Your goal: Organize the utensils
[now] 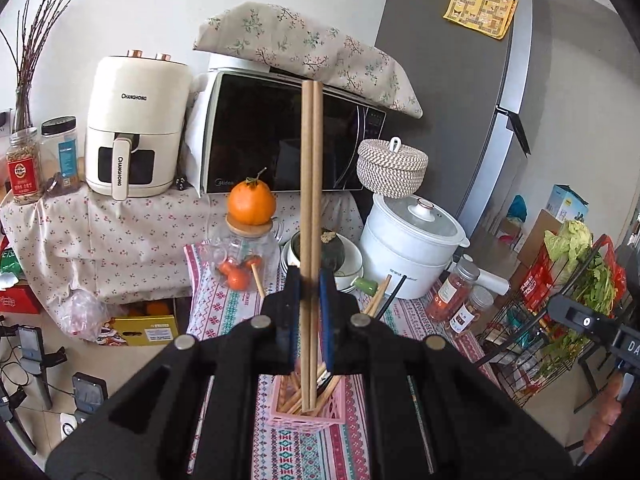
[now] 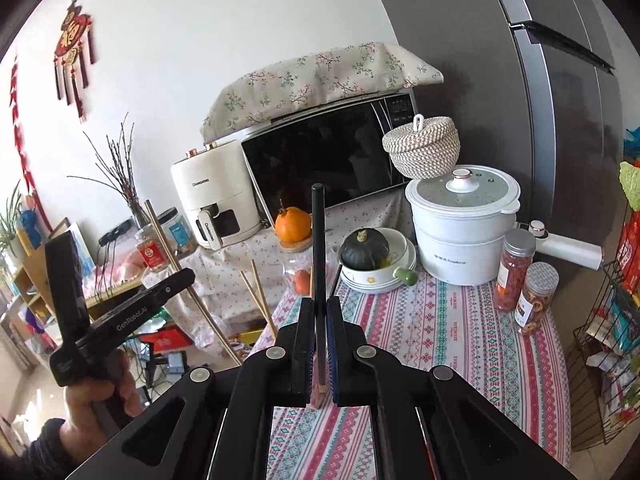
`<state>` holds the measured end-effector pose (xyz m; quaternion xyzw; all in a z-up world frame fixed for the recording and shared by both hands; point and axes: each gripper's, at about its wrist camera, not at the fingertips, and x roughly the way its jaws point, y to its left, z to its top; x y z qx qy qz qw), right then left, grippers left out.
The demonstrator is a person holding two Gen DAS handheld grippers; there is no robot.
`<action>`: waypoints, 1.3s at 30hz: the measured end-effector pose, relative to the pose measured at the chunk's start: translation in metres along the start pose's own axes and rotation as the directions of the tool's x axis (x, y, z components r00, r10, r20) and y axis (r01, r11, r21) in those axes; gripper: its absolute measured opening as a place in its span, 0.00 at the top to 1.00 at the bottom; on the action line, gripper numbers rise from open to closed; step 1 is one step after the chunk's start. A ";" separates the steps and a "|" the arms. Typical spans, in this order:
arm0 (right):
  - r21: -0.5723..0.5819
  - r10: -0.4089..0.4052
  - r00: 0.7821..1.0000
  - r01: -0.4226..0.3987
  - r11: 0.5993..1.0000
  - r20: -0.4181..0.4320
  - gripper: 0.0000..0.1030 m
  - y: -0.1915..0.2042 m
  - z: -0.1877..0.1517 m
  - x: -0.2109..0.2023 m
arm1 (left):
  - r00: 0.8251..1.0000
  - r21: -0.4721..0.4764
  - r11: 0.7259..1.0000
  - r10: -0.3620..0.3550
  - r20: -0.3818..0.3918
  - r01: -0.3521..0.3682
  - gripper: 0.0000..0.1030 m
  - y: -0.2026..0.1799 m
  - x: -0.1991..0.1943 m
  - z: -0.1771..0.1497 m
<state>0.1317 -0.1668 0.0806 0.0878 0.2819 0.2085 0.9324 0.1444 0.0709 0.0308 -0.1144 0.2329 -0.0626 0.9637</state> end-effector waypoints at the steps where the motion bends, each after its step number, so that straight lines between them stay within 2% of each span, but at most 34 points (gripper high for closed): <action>1: 0.001 0.000 1.000 0.000 1.000 0.001 0.95 0.000 0.001 0.001 | 1.000 0.008 1.000 0.005 0.000 -0.005 0.90 0.000 0.006 -0.003; 6: 0.018 0.012 1.000 -0.012 1.000 -0.004 0.95 -0.001 0.003 0.007 | 0.999 0.050 0.998 0.033 -0.032 -0.031 0.90 0.001 0.034 -0.022; 10: 0.026 0.034 0.999 -0.034 0.999 -0.004 0.95 0.004 0.006 0.013 | 0.997 0.071 0.997 0.010 -0.077 -0.005 0.89 0.003 0.048 -0.030; 11: 0.025 0.038 0.999 -0.037 0.999 -0.003 0.95 0.006 0.007 0.015 | 0.996 0.080 0.997 0.018 -0.086 -0.011 0.87 0.003 0.049 -0.030; 13: 0.021 0.046 0.999 -0.046 0.999 0.000 0.95 0.012 0.009 0.019 | 0.996 0.092 0.996 0.024 -0.090 -0.016 0.71 0.002 0.046 -0.030; 14: 0.017 0.049 0.999 -0.049 0.999 0.004 0.95 0.015 0.010 0.021 | 0.996 0.092 0.996 0.031 -0.084 -0.023 0.60 0.003 0.043 -0.029; 15: 0.013 0.052 0.999 -0.052 0.999 0.008 0.95 0.018 0.011 0.023 | 0.996 0.090 0.995 0.038 -0.076 -0.031 0.55 0.004 0.038 -0.028; 19: 0.014 0.054 0.998 -0.055 0.998 0.015 0.95 0.027 0.015 0.035 | 0.990 0.075 0.995 0.075 -0.124 -0.066 0.51 0.014 0.024 -0.024; 21: 0.013 0.049 0.999 -0.049 0.999 0.012 0.95 0.031 0.015 0.045 | 0.982 0.072 0.994 0.095 -0.165 -0.084 0.43 0.018 0.017 -0.026; 24: 0.013 0.030 1.000 -0.030 0.999 -0.004 0.95 0.034 0.012 0.062 | 0.969 0.064 0.992 0.120 -0.215 -0.108 0.38 0.025 0.007 -0.034; 27: 0.033 0.013 0.999 -0.012 0.999 -0.043 0.95 0.032 0.006 0.084 | 0.956 0.060 0.991 0.129 -0.262 -0.118 0.34 0.027 0.000 -0.043; 31: 0.071 0.015 0.993 -0.007 0.997 -0.117 0.93 0.027 -0.006 0.111 | 0.949 0.075 0.991 0.130 -0.288 -0.113 0.30 0.022 -0.004 -0.053; 33: 0.092 0.007 0.990 0.006 0.996 -0.141 0.93 0.023 -0.009 0.116 | 0.944 0.085 0.990 0.133 -0.303 -0.112 0.24 0.017 -0.004 -0.057; 39: 0.098 -0.008 0.994 0.019 0.995 -0.113 0.64 0.008 -0.004 0.088 | 0.933 0.098 0.991 0.116 -0.341 -0.087 0.21 0.000 -0.006 -0.067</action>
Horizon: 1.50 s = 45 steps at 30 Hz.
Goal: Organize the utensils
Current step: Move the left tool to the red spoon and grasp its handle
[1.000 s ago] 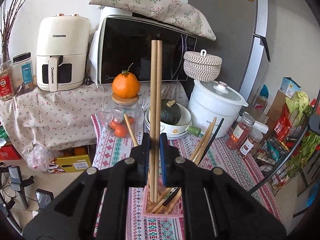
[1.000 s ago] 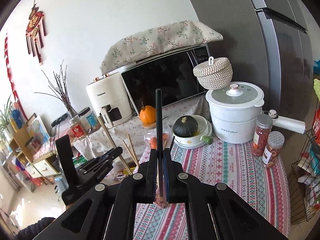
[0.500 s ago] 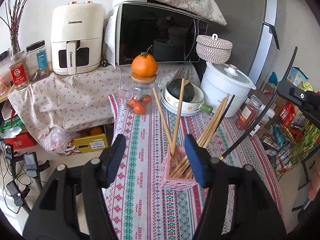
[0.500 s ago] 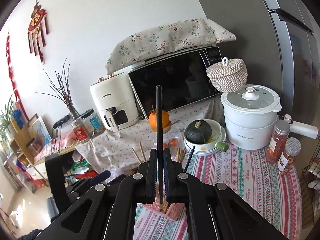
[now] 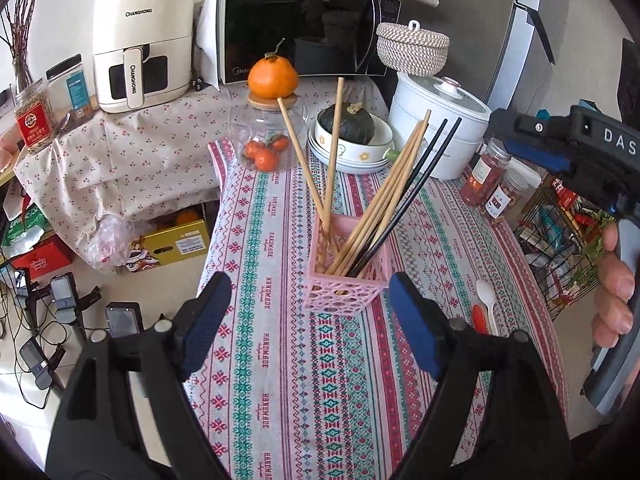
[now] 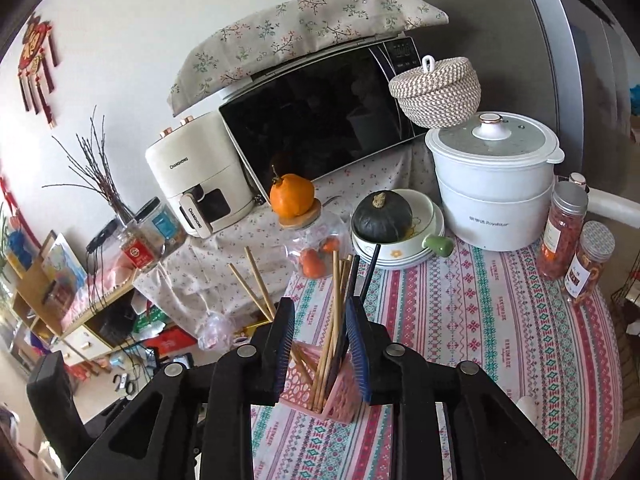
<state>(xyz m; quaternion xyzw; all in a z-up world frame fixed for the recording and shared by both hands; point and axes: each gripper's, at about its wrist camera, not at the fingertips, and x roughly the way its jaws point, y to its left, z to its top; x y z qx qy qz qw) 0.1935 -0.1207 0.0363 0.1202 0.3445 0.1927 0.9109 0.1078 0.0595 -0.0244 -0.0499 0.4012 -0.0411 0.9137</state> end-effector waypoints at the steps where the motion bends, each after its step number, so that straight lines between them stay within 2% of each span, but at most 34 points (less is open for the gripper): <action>1: -0.003 -0.003 1.000 0.003 1.000 0.002 0.60 -0.003 0.000 -0.007 | 1.000 0.005 1.000 -0.001 -0.004 0.001 0.21 -0.004 -0.001 -0.001; 5: -0.016 -0.047 0.999 0.047 0.999 -0.016 0.47 -0.019 -0.008 -0.030 | 1.000 0.022 1.000 -0.014 -0.014 0.014 0.19 -0.019 -0.005 -0.009; 14: 0.008 -0.109 0.990 0.110 0.994 -0.090 0.28 -0.068 -0.050 -0.061 | 0.999 0.040 0.999 -0.030 -0.039 0.031 0.10 -0.055 -0.007 -0.030; 17: 0.016 -0.133 0.985 0.135 0.991 -0.111 0.20 -0.082 -0.060 -0.066 | 0.998 0.049 0.998 -0.021 -0.059 0.024 0.07 -0.067 -0.004 -0.037; 21: 0.003 -0.174 0.973 0.177 0.984 -0.151 0.16 -0.097 -0.075 -0.069 | 0.994 0.066 0.998 0.013 -0.108 -0.006 0.07 -0.085 0.004 -0.049; 23: -0.003 -0.200 0.963 0.203 0.979 -0.182 0.15 -0.106 -0.084 -0.069 | 0.990 0.078 0.997 0.021 -0.141 -0.010 0.07 -0.093 0.011 -0.053; 28: -0.021 -0.277 0.921 0.282 0.959 -0.274 0.14 -0.131 -0.101 -0.067 | 0.980 0.072 0.997 0.015 -0.199 -0.001 0.07 -0.115 0.026 -0.064; 35: -0.021 -0.356 0.867 0.373 0.928 -0.350 0.14 -0.177 -0.115 -0.073 | 0.951 0.039 0.998 -0.030 -0.309 0.044 0.07 -0.153 0.062 -0.070; 37: -0.022 -0.379 0.848 0.400 0.916 -0.370 0.14 -0.189 -0.117 -0.073 | 0.944 0.016 0.998 -0.046 -0.326 0.054 0.08 -0.164 0.072 -0.071; 40: -0.008 -0.393 0.832 0.424 0.905 -0.393 0.14 -0.208 -0.119 -0.071 | 0.933 -0.018 0.998 -0.067 -0.355 0.065 0.20 -0.179 0.089 -0.070; 42: 0.008 -0.391 0.826 0.432 0.902 -0.406 0.14 -0.219 -0.120 -0.070 | 0.924 -0.038 0.997 -0.080 -0.375 0.071 0.32 -0.186 0.100 -0.069; 45: 0.030 -0.389 0.821 0.440 0.897 -0.417 0.14 -0.231 -0.120 -0.071 | 0.916 -0.053 0.997 -0.077 -0.393 0.060 0.40 -0.197 0.116 -0.067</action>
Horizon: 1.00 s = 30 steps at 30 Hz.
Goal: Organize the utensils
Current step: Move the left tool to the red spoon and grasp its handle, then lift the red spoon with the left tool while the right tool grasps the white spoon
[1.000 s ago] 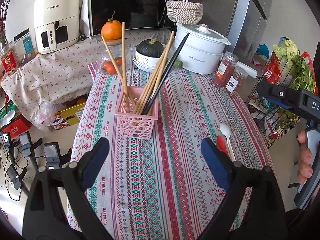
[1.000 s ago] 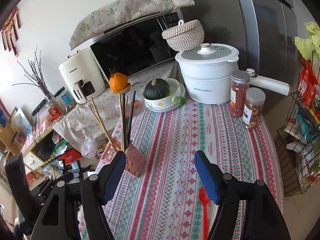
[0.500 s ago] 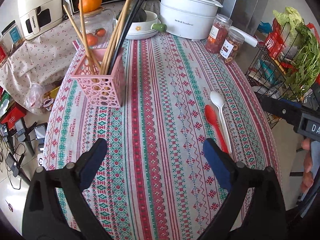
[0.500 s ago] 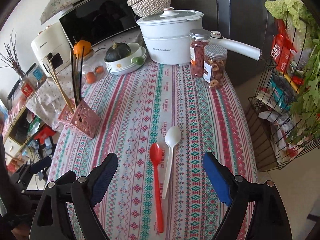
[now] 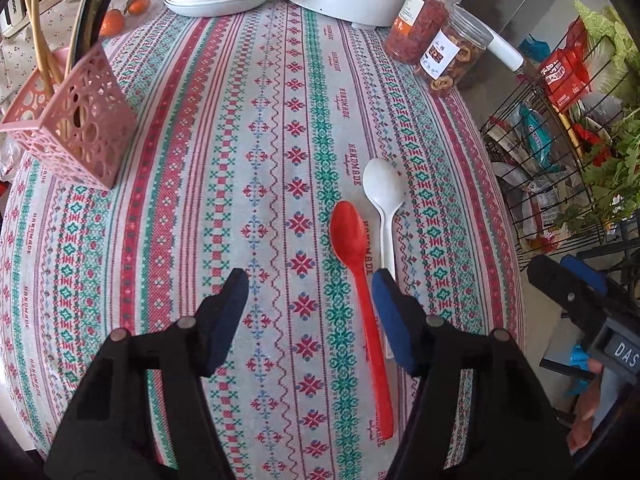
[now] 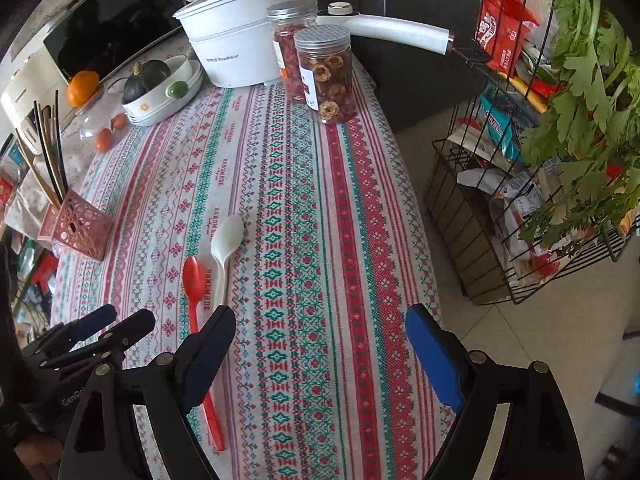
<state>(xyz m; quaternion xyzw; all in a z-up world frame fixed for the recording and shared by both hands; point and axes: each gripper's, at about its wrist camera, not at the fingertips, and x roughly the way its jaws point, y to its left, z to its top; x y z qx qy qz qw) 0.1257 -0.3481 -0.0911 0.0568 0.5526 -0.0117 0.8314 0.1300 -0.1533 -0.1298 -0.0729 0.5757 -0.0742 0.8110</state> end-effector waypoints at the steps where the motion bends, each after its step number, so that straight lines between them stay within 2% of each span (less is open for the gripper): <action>1: 0.005 0.003 1.000 -0.003 1.000 -0.003 0.14 -0.002 0.001 0.001 | 1.000 -0.005 1.000 0.003 -0.006 -0.003 0.42 -0.003 0.005 0.002; 13: 0.003 0.009 1.000 -0.009 1.000 -0.029 0.14 -0.010 0.003 0.012 | 0.998 0.001 0.998 0.058 -0.026 -0.058 0.55 -0.026 0.039 0.014; 17: -0.003 0.006 0.999 -0.006 1.000 -0.037 0.15 -0.009 0.003 0.016 | 0.998 0.028 0.998 0.064 -0.024 -0.064 0.72 -0.032 0.043 0.017; 22: -0.014 0.002 0.999 -0.002 1.000 -0.042 0.14 -0.004 0.004 0.019 | 0.999 0.044 0.998 0.038 -0.017 -0.037 0.72 -0.026 0.038 0.016; 30: -0.024 0.007 0.998 -0.008 1.000 -0.060 0.14 0.017 0.014 0.032 | 0.998 0.099 0.995 0.012 0.062 -0.018 0.73 0.008 -0.002 0.015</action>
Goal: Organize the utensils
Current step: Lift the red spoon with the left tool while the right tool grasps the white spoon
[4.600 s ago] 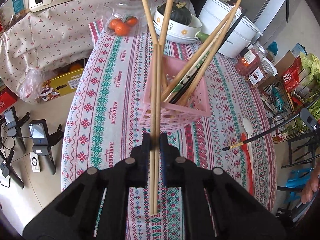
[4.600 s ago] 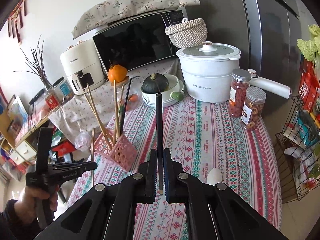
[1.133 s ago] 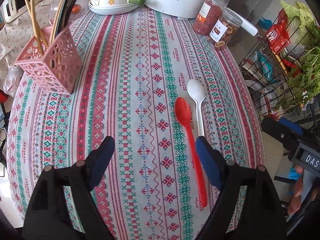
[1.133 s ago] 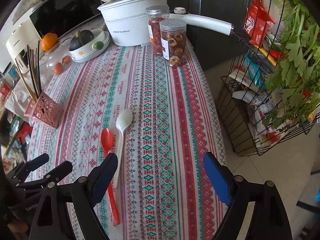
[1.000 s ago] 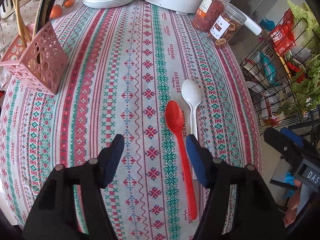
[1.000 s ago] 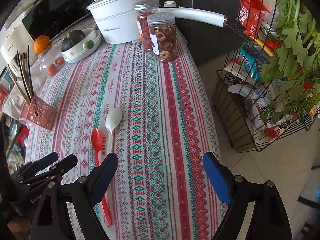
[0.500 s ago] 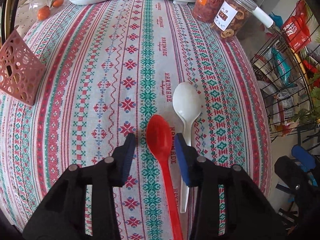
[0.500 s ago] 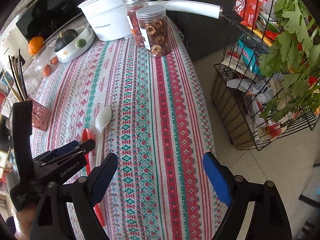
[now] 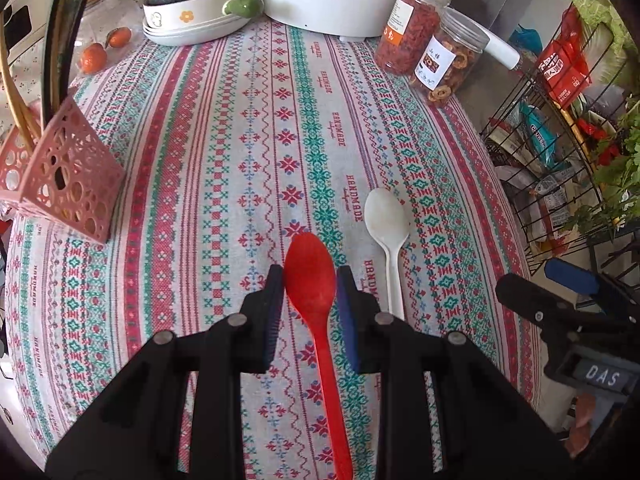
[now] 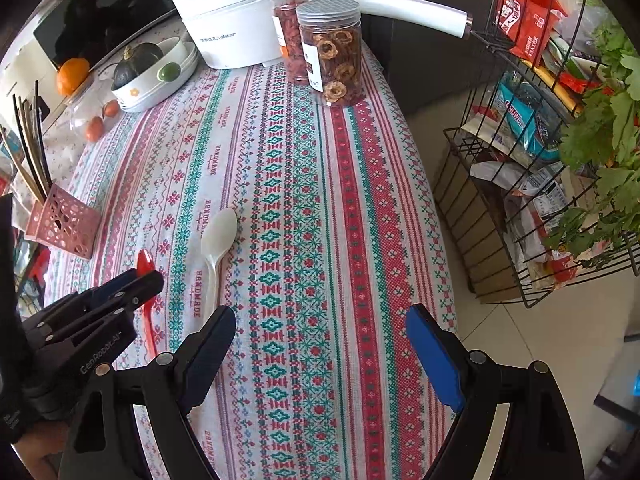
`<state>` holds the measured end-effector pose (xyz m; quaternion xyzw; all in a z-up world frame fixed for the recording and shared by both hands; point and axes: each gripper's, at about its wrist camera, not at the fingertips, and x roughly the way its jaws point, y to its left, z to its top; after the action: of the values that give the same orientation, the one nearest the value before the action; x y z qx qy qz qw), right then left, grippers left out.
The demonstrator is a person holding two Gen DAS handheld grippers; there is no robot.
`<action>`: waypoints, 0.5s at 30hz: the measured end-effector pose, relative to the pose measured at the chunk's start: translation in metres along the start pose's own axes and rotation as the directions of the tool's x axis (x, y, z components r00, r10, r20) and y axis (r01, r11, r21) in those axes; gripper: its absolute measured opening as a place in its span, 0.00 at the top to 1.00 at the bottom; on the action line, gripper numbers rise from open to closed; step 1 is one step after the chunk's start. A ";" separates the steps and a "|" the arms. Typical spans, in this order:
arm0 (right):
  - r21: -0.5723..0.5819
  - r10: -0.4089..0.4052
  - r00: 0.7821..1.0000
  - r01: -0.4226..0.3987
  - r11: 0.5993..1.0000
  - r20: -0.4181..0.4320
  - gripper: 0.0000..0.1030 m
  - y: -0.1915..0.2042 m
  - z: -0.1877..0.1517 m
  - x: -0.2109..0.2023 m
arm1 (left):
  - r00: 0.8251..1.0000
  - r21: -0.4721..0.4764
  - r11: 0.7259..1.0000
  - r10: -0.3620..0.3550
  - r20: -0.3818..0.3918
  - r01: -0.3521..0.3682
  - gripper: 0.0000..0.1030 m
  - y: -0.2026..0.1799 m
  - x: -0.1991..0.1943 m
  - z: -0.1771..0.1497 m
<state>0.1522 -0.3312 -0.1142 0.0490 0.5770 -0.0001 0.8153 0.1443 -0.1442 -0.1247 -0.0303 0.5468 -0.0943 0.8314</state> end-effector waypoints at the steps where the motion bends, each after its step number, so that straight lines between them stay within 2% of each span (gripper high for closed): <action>1: 0.002 0.006 1.000 -0.006 1.000 -0.004 0.14 0.004 0.002 0.003 | 1.000 0.009 1.000 -0.001 0.010 0.001 0.73 0.006 -0.006 -0.001; 9: 0.015 0.037 0.999 -0.037 0.999 -0.038 0.14 0.033 0.022 0.031 | 0.998 0.058 0.998 0.006 0.067 -0.010 0.73 0.057 -0.049 -0.009; 15: -0.038 0.001 0.999 -0.002 0.999 -0.040 0.15 0.059 0.031 0.051 | 0.996 0.063 0.998 0.010 0.084 -0.015 0.73 0.093 -0.069 -0.020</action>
<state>0.2018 -0.2725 -0.1473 0.0338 0.5929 0.0125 0.8045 0.1107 -0.0386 -0.0843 -0.0046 0.5083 -0.1051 0.8547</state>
